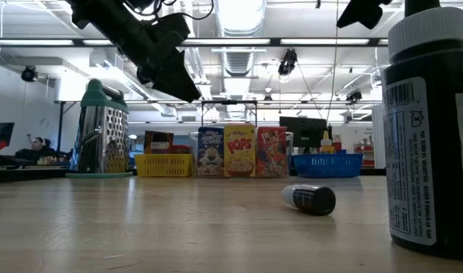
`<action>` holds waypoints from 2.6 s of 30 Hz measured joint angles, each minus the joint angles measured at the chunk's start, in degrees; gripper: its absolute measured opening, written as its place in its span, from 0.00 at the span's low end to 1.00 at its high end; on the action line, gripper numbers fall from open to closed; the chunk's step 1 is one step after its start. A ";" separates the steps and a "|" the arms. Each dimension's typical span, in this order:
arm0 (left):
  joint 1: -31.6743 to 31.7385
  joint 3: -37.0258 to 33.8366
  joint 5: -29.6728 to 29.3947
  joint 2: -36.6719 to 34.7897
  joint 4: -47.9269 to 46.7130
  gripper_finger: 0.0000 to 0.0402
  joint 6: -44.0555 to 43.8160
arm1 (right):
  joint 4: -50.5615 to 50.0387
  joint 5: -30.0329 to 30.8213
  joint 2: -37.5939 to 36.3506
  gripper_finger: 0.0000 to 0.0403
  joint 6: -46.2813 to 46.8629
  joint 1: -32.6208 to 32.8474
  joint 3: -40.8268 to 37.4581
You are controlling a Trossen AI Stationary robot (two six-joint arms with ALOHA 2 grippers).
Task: Pick & Place Kitchen Items
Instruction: Put the blue bottle into the blue bin
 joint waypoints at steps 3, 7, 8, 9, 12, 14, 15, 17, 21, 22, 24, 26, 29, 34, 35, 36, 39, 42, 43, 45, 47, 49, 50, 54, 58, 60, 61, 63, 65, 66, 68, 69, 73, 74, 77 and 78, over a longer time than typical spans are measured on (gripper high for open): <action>0.02 0.01 0.00 0.00 0.02 0.61 0.00 | 0.06 2.79 0.33 0.03 1.16 4.63 -0.05; 0.01 -0.01 0.00 0.00 0.02 0.61 -0.03 | 0.04 6.82 0.53 0.03 1.59 9.65 -0.07; 0.02 -0.01 0.00 0.02 0.01 0.61 -0.23 | 0.02 7.09 0.53 0.03 1.90 10.47 -0.07; 0.01 0.00 0.00 0.02 0.02 0.61 -0.53 | 0.02 7.19 0.53 0.02 2.45 11.18 -0.07; 0.01 0.00 0.00 0.00 0.00 0.61 -0.86 | 0.09 7.31 0.53 0.02 4.50 13.47 -0.97; 0.02 0.01 0.00 -0.10 0.01 0.61 0.12 | 0.06 7.82 0.53 0.02 5.01 15.16 -2.27; 0.01 0.00 0.04 -0.15 0.23 0.61 0.02 | 0.05 8.55 0.57 0.02 5.09 15.96 -2.93; 0.02 0.03 0.62 -0.22 0.17 0.61 -1.10 | 0.04 10.10 0.62 0.02 5.12 17.14 -4.05; 0.04 0.03 4.79 -0.22 0.46 0.61 -5.21 | 0.09 11.79 0.59 0.02 6.06 19.03 -5.39; 0.04 0.03 8.00 -0.22 0.36 0.61 -6.03 | 0.07 11.79 0.59 0.02 6.53 19.53 -5.68; 0.02 0.03 15.74 -0.22 -0.03 0.61 -5.98 | 0.19 12.21 0.59 0.02 7.40 20.83 -6.28; -0.04 0.03 20.08 -0.22 -0.10 0.61 -6.46 | 0.15 14.58 0.79 0.02 7.84 22.63 -6.97; -0.65 0.03 20.46 -0.24 -1.43 0.61 -6.74 | 0.08 17.46 1.55 0.02 7.88 25.28 -7.67; -4.96 0.36 12.52 -0.33 -2.78 0.60 -6.14 | 0.13 17.76 1.85 0.02 8.38 27.95 -7.67; -6.28 0.66 9.84 -0.33 -3.05 0.60 -5.56 | 0.13 17.77 1.86 0.02 8.18 28.10 -7.67; -7.60 1.13 6.77 -0.33 -3.13 0.59 -4.52 | 0.13 17.91 1.86 0.02 7.72 28.12 -7.67; -11.73 3.16 0.41 -0.35 -3.17 0.59 -3.36 | 0.15 19.23 1.70 0.02 7.53 28.04 -7.67; -15.80 5.15 -0.50 -0.35 -3.58 0.59 -5.70 | 0.17 19.28 1.64 0.02 7.20 28.04 -7.67; -17.30 5.41 -1.20 -0.35 -3.21 0.59 -6.35 | 0.22 19.28 1.64 0.02 7.37 28.05 -7.66; -20.77 5.54 -4.79 -0.09 -2.22 0.58 -5.87 | 0.62 19.28 1.79 0.02 7.42 28.10 -7.65; -23.92 5.54 -8.94 0.78 -1.13 0.57 -4.12 | 1.26 19.26 1.88 0.02 7.09 28.10 -7.63; -26.60 5.54 -11.17 1.44 -0.93 0.55 -3.77 | 1.79 19.26 2.04 0.02 6.88 28.10 -7.63; -27.75 5.54 -11.48 1.70 -0.89 0.55 -4.17 | 2.18 19.26 2.17 0.02 6.52 28.14 -7.60; -31.65 5.54 -14.21 2.08 -1.14 0.52 -6.30 | 3.94 19.25 2.53 0.02 5.02 29.61 -7.60; -33.94 5.52 -14.84 1.87 -1.74 0.50 -8.08 | 7.30 19.22 3.25 0.02 3.75 32.15 -7.67; -34.59 5.52 -14.91 1.77 -1.79 0.49 -9.19 | 9.86 19.20 3.85 0.02 2.94 33.45 -7.67; -34.99 5.52 -14.89 1.73 -2.26 0.49 -9.84 | 11.29 19.21 4.27 0.02 2.64 34.19 -7.67; -35.76 5.52 -14.89 1.73 -4.66 0.49 -11.35 | 13.95 19.20 5.35 0.02 2.12 35.74 -7.67; -36.54 5.50 -14.88 1.57 -8.10 0.49 -13.74 | 16.07 19.17 6.81 0.02 2.02 37.43 -7.70; -36.86 5.47 -14.88 1.35 -10.14 0.49 -15.44 | 16.65 19.17 7.53 0.02 2.22 38.27 -7.70; -37.48 5.47 -14.87 0.66 -13.52 0.49 -19.55 | 16.90 19.08 9.29 0.02 3.92 40.04 -7.72; -37.78 5.47 -14.91 0.38 -15.11 0.49 -21.61 | 16.96 19.05 10.19 0.02 5.04 40.85 -7.72; -39.02 5.47 -15.01 -0.34 -19.30 0.49 -25.81 | 18.63 19.02 14.38 0.02 8.85 43.87 -7.70; -39.25 5.47 -15.19 -0.44 -19.67 0.49 -26.30 | 19.57 19.00 15.44 0.02 9.46 44.40 -7.50; -39.86 5.47 -15.43 -0.48 -20.32 0.48 -27.19 | 21.54 18.38 18.60 0.02 11.17 45.63 -6.35; -39.98 5.47 -15.41 -0.48 -20.39 0.48 -27.44 | 21.77 18.13 19.73 0.02 11.50 45.81 -5.77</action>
